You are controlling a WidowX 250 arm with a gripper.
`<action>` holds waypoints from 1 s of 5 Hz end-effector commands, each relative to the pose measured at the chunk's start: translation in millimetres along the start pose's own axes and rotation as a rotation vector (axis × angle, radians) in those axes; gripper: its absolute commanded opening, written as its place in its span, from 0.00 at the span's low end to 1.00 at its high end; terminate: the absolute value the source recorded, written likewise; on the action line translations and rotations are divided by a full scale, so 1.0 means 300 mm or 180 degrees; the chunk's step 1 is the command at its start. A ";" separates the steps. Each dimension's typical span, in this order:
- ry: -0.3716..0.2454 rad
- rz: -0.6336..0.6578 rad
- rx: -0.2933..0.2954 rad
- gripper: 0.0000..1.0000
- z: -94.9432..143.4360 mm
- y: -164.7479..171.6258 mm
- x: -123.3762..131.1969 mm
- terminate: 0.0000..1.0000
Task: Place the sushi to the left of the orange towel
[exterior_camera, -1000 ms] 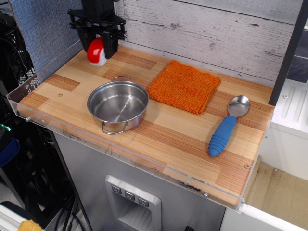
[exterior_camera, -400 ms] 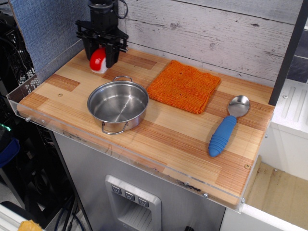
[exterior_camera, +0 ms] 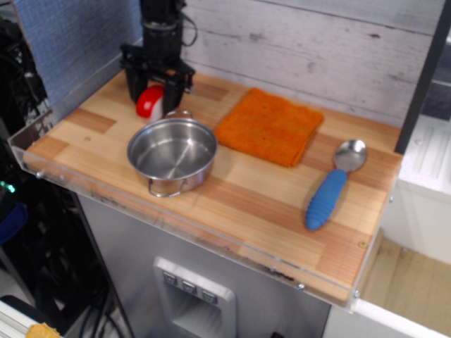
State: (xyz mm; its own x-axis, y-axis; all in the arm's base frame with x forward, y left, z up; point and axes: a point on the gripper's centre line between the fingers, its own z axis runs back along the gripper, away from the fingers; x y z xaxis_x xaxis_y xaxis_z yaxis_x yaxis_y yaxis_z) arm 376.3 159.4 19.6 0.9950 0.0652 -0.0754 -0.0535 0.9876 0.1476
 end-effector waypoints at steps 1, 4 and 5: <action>-0.0393 0.0046 -0.0065 1.00 0.195 0.034 -0.016 0.00; -0.0496 0.0079 -0.0127 1.00 0.333 -0.065 -0.084 0.00; -0.0470 0.0072 -0.0177 1.00 0.340 -0.100 -0.096 0.00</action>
State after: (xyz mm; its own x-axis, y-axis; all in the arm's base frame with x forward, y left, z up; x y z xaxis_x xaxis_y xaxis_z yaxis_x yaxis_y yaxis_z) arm 355.8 109.9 91.0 0.9967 0.0811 -0.0063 -0.0805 0.9943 0.0698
